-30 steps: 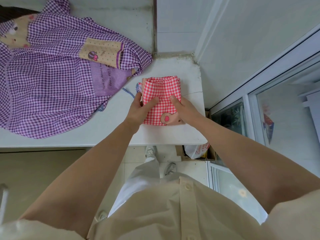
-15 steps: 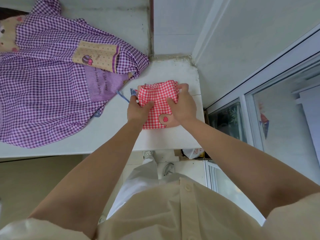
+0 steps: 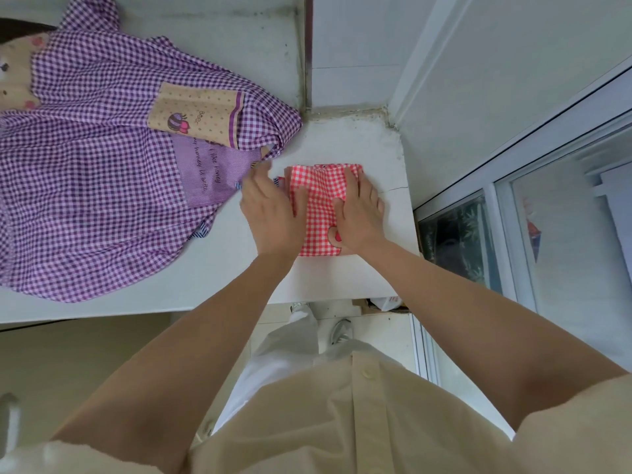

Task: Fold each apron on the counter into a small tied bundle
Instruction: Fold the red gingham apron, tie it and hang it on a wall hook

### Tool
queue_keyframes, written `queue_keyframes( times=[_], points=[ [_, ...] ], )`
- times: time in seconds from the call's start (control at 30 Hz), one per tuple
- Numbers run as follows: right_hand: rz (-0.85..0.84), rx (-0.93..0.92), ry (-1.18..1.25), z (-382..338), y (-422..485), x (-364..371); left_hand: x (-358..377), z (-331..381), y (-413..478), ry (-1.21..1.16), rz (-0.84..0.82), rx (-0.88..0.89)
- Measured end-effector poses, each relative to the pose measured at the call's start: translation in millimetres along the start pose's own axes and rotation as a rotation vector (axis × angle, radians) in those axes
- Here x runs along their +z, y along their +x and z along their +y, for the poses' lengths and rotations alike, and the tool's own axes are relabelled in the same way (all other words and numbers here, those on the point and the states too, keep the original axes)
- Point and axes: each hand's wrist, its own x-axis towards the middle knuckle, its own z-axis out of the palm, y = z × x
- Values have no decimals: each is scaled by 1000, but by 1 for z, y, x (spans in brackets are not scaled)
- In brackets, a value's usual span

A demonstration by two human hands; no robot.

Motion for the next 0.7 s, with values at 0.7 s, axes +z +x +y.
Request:
queue_keyframes(
  times=[0.7],
  points=[
    [-45, -572, -182, 65, -19, -18, 0, -44, 3, 40, -618, 624]
  ],
)
